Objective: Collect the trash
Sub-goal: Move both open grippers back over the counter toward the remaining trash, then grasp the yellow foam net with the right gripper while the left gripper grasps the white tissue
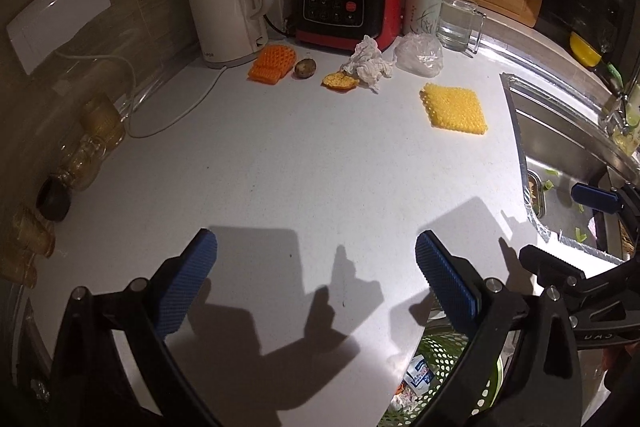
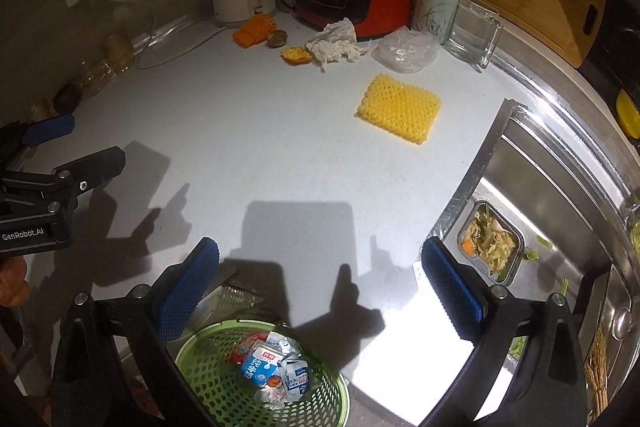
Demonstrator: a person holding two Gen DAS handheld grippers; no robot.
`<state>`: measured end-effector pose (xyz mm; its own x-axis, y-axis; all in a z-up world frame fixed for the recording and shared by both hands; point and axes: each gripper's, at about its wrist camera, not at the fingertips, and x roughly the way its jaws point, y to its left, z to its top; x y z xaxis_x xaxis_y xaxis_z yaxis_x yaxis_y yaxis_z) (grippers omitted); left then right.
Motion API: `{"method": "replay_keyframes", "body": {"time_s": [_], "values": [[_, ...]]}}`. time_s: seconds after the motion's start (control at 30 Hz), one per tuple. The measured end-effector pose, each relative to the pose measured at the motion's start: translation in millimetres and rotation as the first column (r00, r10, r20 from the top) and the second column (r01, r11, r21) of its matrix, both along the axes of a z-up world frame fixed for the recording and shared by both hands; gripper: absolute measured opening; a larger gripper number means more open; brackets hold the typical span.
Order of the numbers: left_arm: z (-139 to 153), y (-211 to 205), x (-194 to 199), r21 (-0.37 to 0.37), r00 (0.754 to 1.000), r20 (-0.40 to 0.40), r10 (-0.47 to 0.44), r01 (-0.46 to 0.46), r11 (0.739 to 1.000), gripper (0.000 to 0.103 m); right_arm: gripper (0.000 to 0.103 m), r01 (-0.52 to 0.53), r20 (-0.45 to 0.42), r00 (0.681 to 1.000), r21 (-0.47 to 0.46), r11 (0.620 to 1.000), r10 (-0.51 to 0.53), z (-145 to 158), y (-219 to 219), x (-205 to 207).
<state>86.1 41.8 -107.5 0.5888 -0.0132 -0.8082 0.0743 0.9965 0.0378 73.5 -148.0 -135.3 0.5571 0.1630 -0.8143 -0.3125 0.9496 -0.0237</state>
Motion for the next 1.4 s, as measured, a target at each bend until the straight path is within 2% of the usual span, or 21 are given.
{"method": "replay_keyframes", "body": {"time_s": [0.17,0.33,0.47,0.57,0.67,0.83,0.9,0.97,1.03,1.13,1.3,1.4], "values": [[-13.0,-1.6,41.0,-0.009,1.000,-0.011,-0.010,0.010,1.000,0.095,0.101,0.020,-0.007,1.000,-0.004,1.000,-0.020,-11.4,-1.6,36.2],[-25.5,-3.4,79.6,-0.018,1.000,-0.005,-0.021,0.021,1.000,0.095,0.100,0.056,-0.041,0.998,0.098,0.994,-0.052,-27.9,-17.9,92.4],[-36.7,-0.7,110.0,-0.034,1.000,-0.010,-0.014,0.013,0.999,0.095,0.100,0.150,-0.054,0.988,0.113,0.982,-0.144,-39.6,-30.8,141.6],[-42.6,2.2,128.9,-0.057,1.000,-0.011,-0.003,0.002,0.998,0.095,0.100,0.234,-0.079,0.971,0.170,0.957,-0.224,-46.2,-39.0,175.0],[-45.1,4.1,142.3,-0.065,1.000,0.003,-0.001,0.001,0.998,0.095,0.100,0.282,-0.090,0.959,0.163,0.946,-0.270,-53.1,-37.5,199.9],[-44.7,4.5,162.1,-0.041,1.000,0.031,-0.007,0.008,0.999,0.095,0.082,0.279,-0.100,0.958,0.086,0.957,-0.270,-64.6,-24.6,219.0],[-42.6,2.2,171.6,-0.043,0.999,0.042,-0.012,0.013,0.999,0.095,0.067,0.272,-0.092,0.959,0.052,0.961,-0.267,-67.0,-20.8,220.4],[-40.5,-3.7,182.2,-0.047,0.998,0.064,-0.030,0.033,0.998,0.095,0.059,0.266,-0.091,0.961,0.045,0.963,-0.261,-68.5,-20.1,220.5],[-39.5,-14.6,194.7,-0.038,0.995,0.085,-0.059,0.062,0.997,0.095,0.038,0.254,-0.086,0.965,0.042,0.966,-0.249,-68.3,-21.5,221.5],[-40.1,-32.7,218.1,-0.042,0.989,0.100,-0.109,0.114,0.993,0.095,0.025,0.245,-0.105,0.966,0.063,0.968,-0.237,-65.2,-27.6,223.9],[-43.0,-66.8,258.4,-0.043,0.972,0.127,-0.196,0.203,0.978,0.095,0.021,0.254,-0.122,0.963,0.114,0.960,-0.240,-56.0,-46.4,219.9],[-52.7,-83.8,285.5,-0.024,0.970,0.101,-0.222,0.225,0.974,0.091,0.021,0.263,-0.124,0.961,0.149,0.953,-0.246,-48.8,-58.1,212.1]]}}
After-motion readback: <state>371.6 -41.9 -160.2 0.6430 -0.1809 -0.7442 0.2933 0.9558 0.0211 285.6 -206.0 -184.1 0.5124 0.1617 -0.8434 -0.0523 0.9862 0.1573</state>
